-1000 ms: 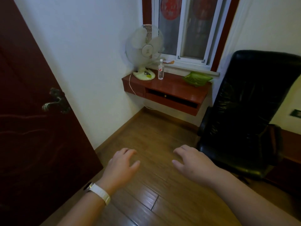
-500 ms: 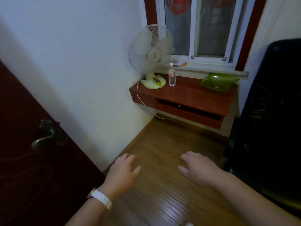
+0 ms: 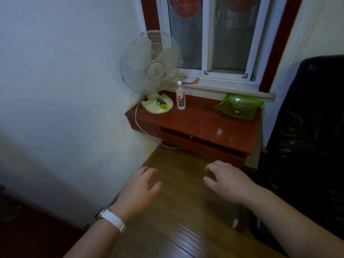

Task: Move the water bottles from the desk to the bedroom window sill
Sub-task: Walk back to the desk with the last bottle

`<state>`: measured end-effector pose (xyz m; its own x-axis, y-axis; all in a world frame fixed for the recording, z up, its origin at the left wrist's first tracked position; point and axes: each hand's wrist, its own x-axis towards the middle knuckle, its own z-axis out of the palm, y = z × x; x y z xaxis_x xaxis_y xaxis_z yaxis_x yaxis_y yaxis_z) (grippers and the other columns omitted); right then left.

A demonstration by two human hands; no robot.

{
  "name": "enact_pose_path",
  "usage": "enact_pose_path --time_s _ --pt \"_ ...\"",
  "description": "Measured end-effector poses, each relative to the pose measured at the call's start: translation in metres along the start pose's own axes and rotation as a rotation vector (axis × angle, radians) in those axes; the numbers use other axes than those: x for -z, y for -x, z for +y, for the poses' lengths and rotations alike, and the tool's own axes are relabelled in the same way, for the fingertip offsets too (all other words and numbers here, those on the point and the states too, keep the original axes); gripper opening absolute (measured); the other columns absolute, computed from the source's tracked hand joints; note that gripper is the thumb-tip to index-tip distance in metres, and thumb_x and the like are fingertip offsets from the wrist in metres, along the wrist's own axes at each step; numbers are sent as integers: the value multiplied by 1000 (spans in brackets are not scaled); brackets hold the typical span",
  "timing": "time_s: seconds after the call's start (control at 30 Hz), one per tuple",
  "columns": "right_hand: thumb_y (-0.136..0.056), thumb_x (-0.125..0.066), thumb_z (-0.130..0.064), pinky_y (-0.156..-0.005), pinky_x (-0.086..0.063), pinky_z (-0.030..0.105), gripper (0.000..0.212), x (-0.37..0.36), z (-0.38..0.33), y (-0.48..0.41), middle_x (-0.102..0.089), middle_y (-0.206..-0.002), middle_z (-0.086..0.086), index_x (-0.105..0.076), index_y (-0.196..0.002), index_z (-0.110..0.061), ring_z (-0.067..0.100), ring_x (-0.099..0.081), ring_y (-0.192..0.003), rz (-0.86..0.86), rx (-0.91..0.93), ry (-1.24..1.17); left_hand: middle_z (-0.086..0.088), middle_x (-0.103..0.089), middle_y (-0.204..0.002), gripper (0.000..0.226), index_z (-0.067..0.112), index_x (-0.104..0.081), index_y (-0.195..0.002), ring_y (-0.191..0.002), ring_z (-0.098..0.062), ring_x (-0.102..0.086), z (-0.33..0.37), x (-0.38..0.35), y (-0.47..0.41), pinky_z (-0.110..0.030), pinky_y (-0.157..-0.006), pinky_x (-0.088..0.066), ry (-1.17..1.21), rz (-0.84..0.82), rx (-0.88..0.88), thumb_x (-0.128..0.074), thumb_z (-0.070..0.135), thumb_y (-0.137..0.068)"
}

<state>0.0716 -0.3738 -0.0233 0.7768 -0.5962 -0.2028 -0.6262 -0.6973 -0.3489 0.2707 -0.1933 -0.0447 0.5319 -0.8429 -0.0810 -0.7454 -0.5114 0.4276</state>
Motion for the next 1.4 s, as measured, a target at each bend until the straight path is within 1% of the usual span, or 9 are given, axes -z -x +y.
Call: enact_pose_path --time_s 0.07,0.2,0.37,0.53,0.63,0.9,1.1,1.27,1.4 --pt "-96 -50 -51 -102 -47 32 49 2 6 -21 -48 -142 -10 -45 -140 -33 9 -50 -125 9 -30 -13 10 -42 -145 50 33 -41 -143 -132 -7 -41 0 -1 -27 -32 -110 -41 -22 -4 -26 -53 45 -96" --pt "-96 -47 -52 -103 -45 33 48 0 13 -69 -48 -140 -10 -46 -141 -32 10 -49 -125 -71 -50 20 10 -38 -148 50 34 -39 -145 -137 -8 -35 -2 -4 -87 -34 -114 -36 -84 -45 -96 -51 44 -97" --pt "-98 -44 -52 -103 -44 34 49 4 14 -153 -49 -139 -7 -46 -141 -29 12 -49 -123 -105 -92 58 14 -36 -149 51 38 -38 -144 -137 -6 -34 -27 -5 -184 -32 -114 -36 -40 -90 -197 -51 47 -96" --pt "-97 -43 -52 -102 -43 33 47 30 -1 -240 -49 -136 -9 -46 -139 -32 13 -49 -120 -99 -163 94 16 -41 -145 48 38 -43 -141 -132 -6 -39 -57 17 -285 -33 -111 -39 -12 -110 -259 -50 51 -95" --pt "-98 -42 -51 -101 -44 32 45 52 -9 -288 -50 -134 -7 -48 -137 -30 14 -50 -121 -33 -183 109 16 -43 -141 47 37 -45 -139 -131 -6 -39 -67 31 -340 -32 -111 -37 -39 -99 -310 -49 51 -95" --pt "-99 -41 -50 -106 -42 36 50 72 -7 -372 -46 -142 -4 -43 -143 -27 17 -46 -129 -5 -220 85 12 -44 -143 49 33 -44 -142 -134 -11 -36 -78 38 -440 -34 -111 -31 -136 -134 -360 -44 51 -96" --pt "-99 -41 -49 -110 -38 36 50 69 28 -440 -41 -147 -6 -41 -144 -28 16 -41 -133 -74 -219 5 11 -45 -141 49 33 -44 -141 -130 -13 -39 -76 16 -511 -36 -108 -35 -149 -216 -311 -43 52 -96" --pt "-96 -43 -52 -103 -42 37 45 60 74 -511 -50 -131 -6 -51 -134 -27 17 -50 -122 -108 -187 -56 8 -48 -138 50 32 -45 -140 -127 -16 -43 -72 1 -571 -37 -104 -39 -166 -261 -197 -46 53 -94" --pt "-94 -45 -53 -102 -41 36 46 64 106 -567 -50 -129 -3 -50 -132 -27 20 -49 -124 -155 -169 -110 7 -53 -134 49 30 -51 -135 -124 -14 -49 -64 -1 -621 -34 -103 -42 -80 -245 -67 -54 51 -90"
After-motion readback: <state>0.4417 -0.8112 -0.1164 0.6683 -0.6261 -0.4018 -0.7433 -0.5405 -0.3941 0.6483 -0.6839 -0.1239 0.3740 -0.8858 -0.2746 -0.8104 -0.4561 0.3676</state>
